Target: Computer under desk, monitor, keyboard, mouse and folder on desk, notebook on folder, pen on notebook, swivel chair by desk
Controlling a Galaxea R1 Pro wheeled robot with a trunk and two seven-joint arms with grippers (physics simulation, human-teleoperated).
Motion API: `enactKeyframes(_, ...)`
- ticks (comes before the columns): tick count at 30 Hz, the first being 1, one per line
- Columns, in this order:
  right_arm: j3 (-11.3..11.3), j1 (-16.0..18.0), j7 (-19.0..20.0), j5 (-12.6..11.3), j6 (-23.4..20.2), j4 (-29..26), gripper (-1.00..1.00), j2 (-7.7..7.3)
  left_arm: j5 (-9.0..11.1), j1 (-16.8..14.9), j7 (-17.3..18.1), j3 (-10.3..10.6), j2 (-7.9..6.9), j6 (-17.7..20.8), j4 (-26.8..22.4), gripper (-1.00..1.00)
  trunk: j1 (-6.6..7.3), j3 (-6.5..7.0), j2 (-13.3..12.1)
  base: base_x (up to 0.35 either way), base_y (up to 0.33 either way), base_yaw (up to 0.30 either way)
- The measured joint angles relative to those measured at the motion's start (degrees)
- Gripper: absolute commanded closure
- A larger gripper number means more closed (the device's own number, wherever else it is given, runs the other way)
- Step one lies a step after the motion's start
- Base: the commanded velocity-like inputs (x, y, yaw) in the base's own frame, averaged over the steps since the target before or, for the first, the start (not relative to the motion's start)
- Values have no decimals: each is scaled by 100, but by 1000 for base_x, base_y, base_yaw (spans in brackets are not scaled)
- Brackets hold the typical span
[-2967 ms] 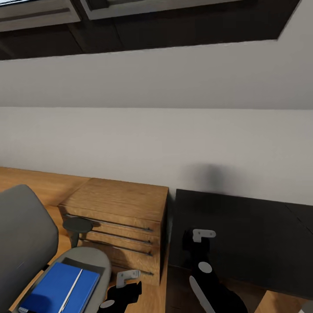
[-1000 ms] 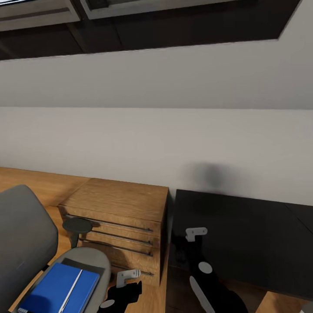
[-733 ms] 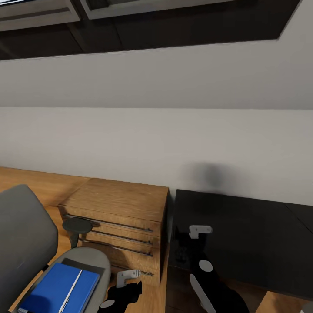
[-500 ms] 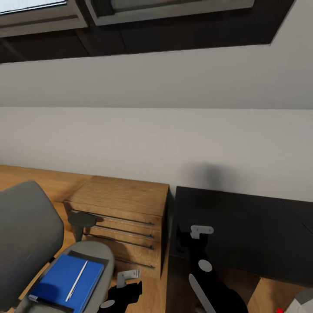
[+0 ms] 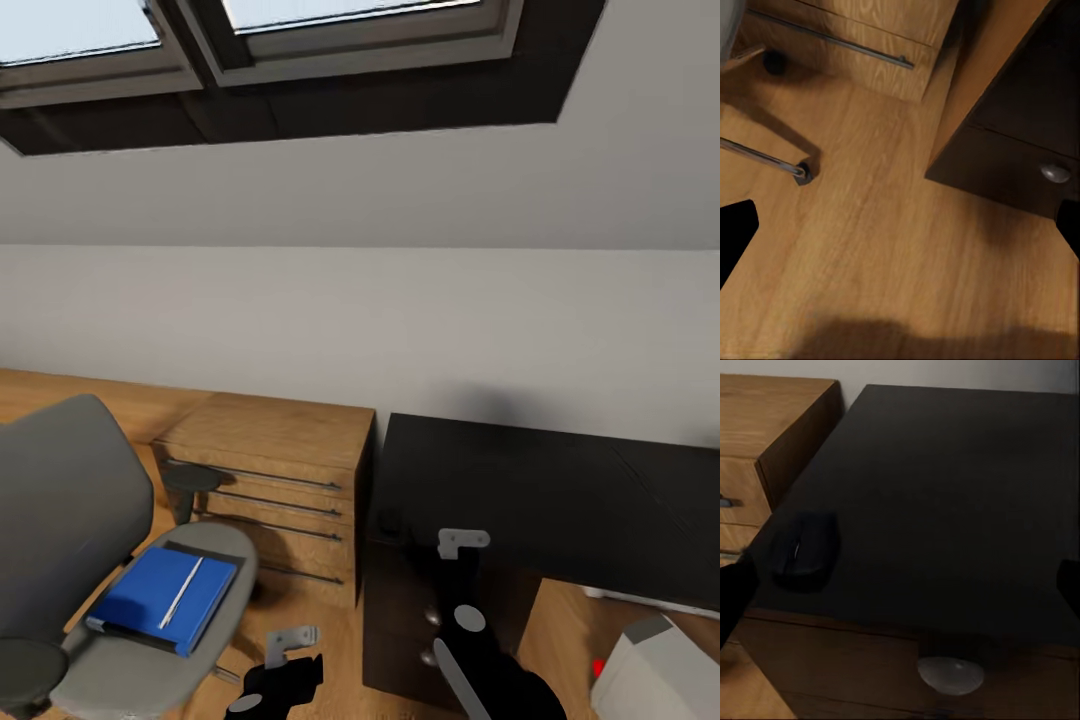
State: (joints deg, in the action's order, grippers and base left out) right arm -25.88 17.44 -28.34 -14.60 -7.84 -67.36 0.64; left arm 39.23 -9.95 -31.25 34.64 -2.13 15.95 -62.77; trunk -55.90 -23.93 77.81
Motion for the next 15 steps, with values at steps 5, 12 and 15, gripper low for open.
enactKeyframes(5, 0, 0, 0, 5, 1, 14, -100, -2, 4, 0, 0, -3, 0, 0, 2, -100, 0, 0, 0, -322, -113, 0)
enactKeyframes(12, 0, 0, 0, 9, 2, 36, -100, 0, 12, 0, -1, -15, 0, 1, 5, -100, 0, 0, 0, -333, -27, 0)
enactKeyframes(15, 0, 0, 0, 9, 1, 44, -100, 0, 13, 0, -1, -18, 0, 1, 4, -100, 0, 0, 0, -336, -5, 0)
